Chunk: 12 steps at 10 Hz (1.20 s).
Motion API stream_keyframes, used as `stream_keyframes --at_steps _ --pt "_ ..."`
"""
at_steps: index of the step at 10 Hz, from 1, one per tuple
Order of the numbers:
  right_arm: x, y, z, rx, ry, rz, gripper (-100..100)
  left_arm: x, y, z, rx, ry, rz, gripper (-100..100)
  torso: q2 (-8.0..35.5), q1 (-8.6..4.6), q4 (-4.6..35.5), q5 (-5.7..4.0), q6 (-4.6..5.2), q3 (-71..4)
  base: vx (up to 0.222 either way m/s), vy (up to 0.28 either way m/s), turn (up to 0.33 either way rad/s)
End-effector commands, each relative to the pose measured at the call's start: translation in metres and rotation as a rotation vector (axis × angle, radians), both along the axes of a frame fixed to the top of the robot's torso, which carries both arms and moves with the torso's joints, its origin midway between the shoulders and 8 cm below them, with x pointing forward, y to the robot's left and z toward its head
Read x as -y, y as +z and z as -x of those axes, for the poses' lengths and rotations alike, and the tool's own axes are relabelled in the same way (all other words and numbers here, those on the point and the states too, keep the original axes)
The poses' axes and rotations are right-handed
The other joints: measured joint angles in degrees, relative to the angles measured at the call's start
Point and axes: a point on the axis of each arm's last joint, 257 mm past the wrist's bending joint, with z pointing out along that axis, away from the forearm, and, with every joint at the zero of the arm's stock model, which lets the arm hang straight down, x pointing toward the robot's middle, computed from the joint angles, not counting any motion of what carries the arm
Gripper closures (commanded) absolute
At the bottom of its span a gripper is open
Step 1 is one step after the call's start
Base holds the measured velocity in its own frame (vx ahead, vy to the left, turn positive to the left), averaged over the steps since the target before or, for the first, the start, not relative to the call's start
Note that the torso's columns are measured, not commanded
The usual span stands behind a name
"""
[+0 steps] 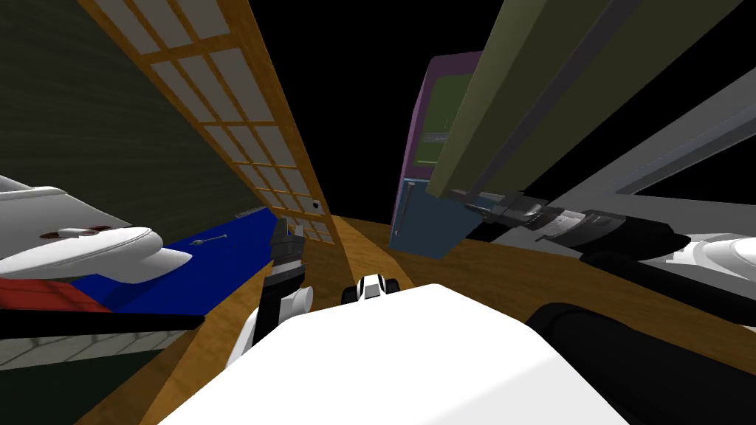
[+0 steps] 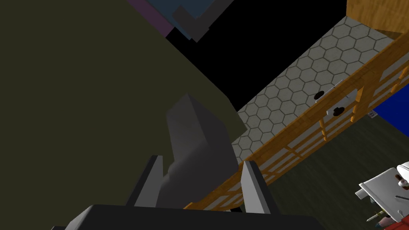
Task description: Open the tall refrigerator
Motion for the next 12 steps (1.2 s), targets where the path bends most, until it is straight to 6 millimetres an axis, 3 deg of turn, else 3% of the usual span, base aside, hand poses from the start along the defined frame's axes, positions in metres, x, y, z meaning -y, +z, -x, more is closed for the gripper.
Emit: stream_keyframes --at_steps 1,2,5,6,7,8,9,10,11,12 --pt "-0.048 0.004 0.012 0.003 0.134 -0.009 100 0.0 0.0 0.0 0.0 0.0 0.0 0 0.2 -0.08 0.1 0.0 -0.02 0.1 0.035 -0.208 -0.259" --pt "-0.08 0.006 0.022 0.007 0.222 -0.015 100 0.0 0.0 0.0 0.0 0.0 0.0 0 0.0 -0.02 0.0 -0.06 -0.07 0.0 0.014 -0.251 -0.392" --pt "-0.141 0.006 0.052 0.001 0.418 -0.012 100 0.0 0.0 0.0 0.0 0.0 0.0 0 -0.4 0.22 -0.2 -0.06 -0.2 -0.3 0.033 -0.235 -0.383" --pt "-0.146 0.005 0.053 0.0 0.429 -0.008 100 0.0 0.0 0.0 0.0 0.0 0.0 0 -0.6 0.3 -0.2 0.05 -0.22 -0.4 0.043 -0.152 -0.245" --pt "-0.172 0.005 0.071 0.001 0.519 -0.005 100 0.0 0.0 0.0 0.0 0.0 0.0 0 -0.7 0.56 -0.4 0.1 -0.4 -0.5 0.07 -0.182 -0.345" --pt "-0.176 0.005 0.072 0.0 0.528 -0.001 100 0.0 0.0 0.0 0.0 0.0 0.0 0 -0.7 0.56 -0.3 0.21 -0.31 -0.5 0.08 -0.159 -0.193" --pt "-0.201 0.004 0.091 0.001 0.62 0.006 100 0.0 0.0 0.0 0.0 0.0 0.0 0 -0.7 0.6 -0.3 0.12 -0.38 -0.5 0.089 -0.158 -0.356" --pt "-0.204 0.004 0.093 0.0 0.627 0.009 100 0.0 0.0 0.0 0.0 0.0 0.0 0 -0.6 0.57 -0.3 0.08 -0.27 -0.3 0.078 -0.133 -0.199" --pt "-0.225 0.004 0.112 0.005 0.711 0.015 100 0.0 0.0 0.0 0.0 0.0 0.0 0 -0.5 0.56 -0.3 0.04 -0.37 -0.3 0.099 -0.185 -0.336" --pt "-0.23 0.002 0.115 0.001 0.727 0.022 100 0.0 0.0 0.0 0.0 0.0 0.0 0 -0.4 0.37 -0.3 0.01 -0.23 -0.2 0.073 -0.156 -0.208"
